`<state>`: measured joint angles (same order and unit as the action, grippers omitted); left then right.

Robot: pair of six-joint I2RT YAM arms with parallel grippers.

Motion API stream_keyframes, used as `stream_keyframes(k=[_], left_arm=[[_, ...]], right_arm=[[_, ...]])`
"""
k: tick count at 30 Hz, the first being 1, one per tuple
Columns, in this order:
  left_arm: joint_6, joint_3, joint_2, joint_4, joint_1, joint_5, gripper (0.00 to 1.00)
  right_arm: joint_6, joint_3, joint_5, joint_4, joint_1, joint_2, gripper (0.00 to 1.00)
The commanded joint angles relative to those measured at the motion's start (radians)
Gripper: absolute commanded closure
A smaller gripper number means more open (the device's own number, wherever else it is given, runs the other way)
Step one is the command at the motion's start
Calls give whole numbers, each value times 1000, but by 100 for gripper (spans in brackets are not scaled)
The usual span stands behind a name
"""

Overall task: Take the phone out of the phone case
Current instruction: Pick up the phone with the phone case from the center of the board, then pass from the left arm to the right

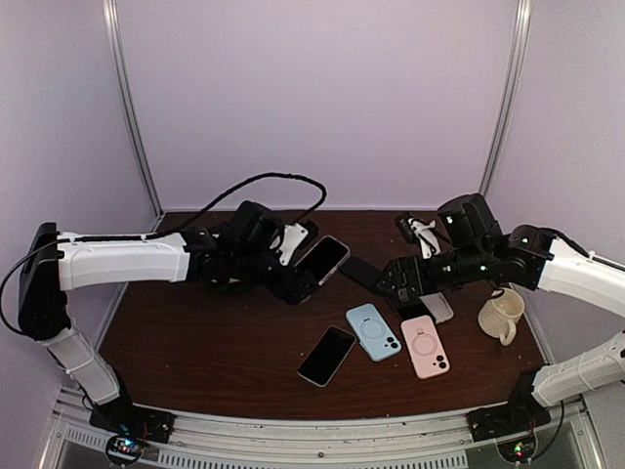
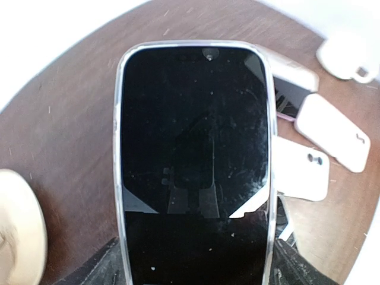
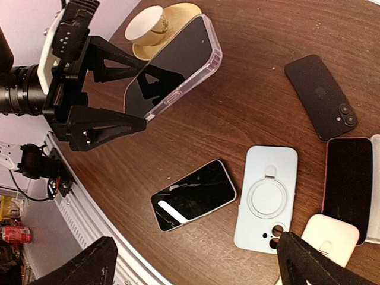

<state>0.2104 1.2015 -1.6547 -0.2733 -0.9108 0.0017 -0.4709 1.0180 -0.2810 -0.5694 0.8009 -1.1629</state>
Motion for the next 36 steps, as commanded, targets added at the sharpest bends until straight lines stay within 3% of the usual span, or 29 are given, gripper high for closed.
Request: stream_keyframes(k=[1, 10, 18, 23, 29, 36], left_arm=[[-114, 34, 93, 10, -18, 40, 36], [-262, 71, 160, -58, -22, 93, 36], [-281, 18, 204, -24, -21, 158, 36], [-284, -1, 217, -25, -21, 190, 37], [-285, -8, 222, -29, -20, 194, 38], [-285, -11, 224, -30, -21, 203, 39]], right_arm=[[-91, 33, -92, 106, -2, 4, 0], [-414, 36, -173, 364, -2, -72, 2], [-522, 58, -119, 431, -3, -134, 7], [-564, 69, -157, 487, -3, -184, 22], [-591, 64, -178, 529, -2, -209, 47], [-596, 49, -187, 530, -3, -212, 63]])
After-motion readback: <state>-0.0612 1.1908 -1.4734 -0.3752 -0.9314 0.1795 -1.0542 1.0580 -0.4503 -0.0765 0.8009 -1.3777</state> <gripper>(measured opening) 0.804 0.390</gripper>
